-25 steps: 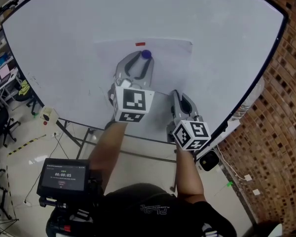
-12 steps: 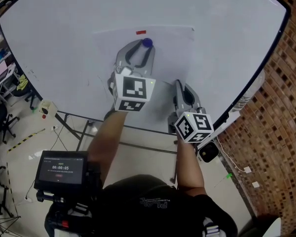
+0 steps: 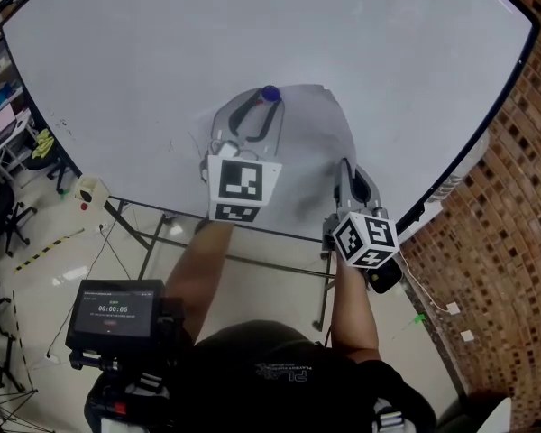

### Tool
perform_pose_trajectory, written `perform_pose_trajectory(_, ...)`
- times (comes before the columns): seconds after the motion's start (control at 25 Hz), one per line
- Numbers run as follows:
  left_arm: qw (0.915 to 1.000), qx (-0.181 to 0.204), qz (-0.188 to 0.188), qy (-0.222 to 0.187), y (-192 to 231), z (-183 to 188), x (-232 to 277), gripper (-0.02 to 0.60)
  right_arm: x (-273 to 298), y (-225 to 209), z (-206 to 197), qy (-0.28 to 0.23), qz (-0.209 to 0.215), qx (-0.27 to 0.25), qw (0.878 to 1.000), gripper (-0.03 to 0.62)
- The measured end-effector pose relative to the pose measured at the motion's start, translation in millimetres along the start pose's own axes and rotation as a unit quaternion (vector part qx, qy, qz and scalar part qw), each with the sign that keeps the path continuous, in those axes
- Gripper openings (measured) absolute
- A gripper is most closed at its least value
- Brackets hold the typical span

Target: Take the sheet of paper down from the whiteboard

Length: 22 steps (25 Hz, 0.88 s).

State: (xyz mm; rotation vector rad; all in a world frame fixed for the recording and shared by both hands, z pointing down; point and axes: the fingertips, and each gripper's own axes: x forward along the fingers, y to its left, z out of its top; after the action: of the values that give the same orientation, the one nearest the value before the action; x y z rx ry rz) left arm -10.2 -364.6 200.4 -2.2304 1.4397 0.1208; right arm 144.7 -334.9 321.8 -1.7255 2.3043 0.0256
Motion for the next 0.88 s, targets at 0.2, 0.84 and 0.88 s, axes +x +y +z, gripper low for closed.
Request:
perform_pose_trajectory(0.2,0.9980,-0.054,0.016,0.029,11,-38,-24,0.123,-17,-25,-27,0.037,-0.025,-0.030,0.999,0.012)
perform_pose_trajectory(0.84,0.9885,-0.127,-0.017,0.081,-31,-113,-57,0.123,-38,-16,-37,0.057,-0.045,-0.097,0.993,0.014)
perform_pose_trajectory(0.88,0.9883,-0.127,-0.018,0.083,-32,-112,-57,0.123,-37,-15,-34,0.054,-0.046,-0.101,0.992,0.014)
